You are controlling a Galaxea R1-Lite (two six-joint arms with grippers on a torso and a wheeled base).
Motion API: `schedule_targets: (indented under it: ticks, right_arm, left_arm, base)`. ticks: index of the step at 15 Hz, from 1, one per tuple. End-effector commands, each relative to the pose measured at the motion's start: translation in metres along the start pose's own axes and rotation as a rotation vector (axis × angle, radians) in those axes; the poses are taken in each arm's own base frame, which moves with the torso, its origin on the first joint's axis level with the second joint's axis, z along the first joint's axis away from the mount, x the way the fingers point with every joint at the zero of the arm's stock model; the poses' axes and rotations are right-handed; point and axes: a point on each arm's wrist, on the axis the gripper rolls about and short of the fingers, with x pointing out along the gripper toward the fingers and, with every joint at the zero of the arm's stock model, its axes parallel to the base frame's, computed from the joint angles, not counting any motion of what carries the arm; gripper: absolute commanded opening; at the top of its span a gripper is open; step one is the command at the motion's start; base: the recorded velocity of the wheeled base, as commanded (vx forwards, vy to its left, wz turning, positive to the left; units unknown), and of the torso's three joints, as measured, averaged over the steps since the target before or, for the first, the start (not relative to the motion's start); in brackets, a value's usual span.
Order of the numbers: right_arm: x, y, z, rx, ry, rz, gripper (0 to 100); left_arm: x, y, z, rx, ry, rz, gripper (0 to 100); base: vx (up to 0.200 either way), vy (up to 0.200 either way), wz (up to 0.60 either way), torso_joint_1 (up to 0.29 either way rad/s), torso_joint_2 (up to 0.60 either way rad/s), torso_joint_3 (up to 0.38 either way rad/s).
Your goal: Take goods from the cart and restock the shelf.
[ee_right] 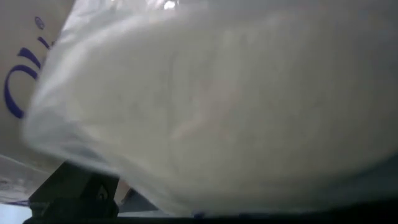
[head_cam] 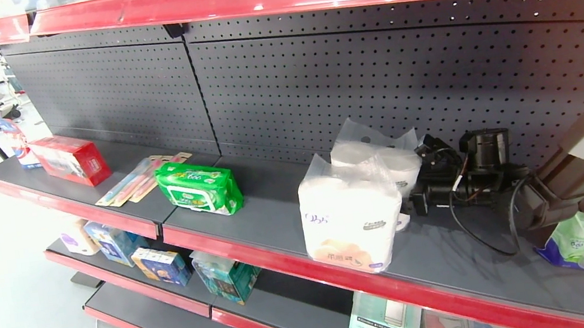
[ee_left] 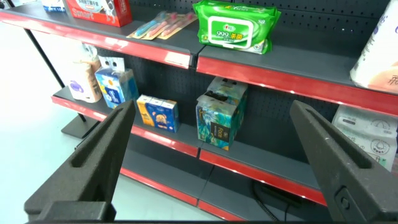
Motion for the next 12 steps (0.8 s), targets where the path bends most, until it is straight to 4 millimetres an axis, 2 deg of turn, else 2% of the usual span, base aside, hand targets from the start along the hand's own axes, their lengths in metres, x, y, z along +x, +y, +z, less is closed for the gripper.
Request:
schedule_targets:
  ticks: [1, 12]
  right_arm:
    - [-0.008, -0.001, 0.009, -0.018, -0.018, -0.014, 100]
    - [-0.103, 0.032, 0.031, 0.011, -0.021, -0.141, 100]
  left_arm:
    - [0.0, 0.0, 0.0, 0.0, 0.001, 0.001, 100]
    - [0.0, 0.0, 0.0, 0.0, 0.001, 0.001, 100]
  base:
    - [0.0, 0.0, 0.0, 0.0, 0.0, 0.0]
    - [0.0, 0.0, 0.0, 0.0, 0.0, 0.0]
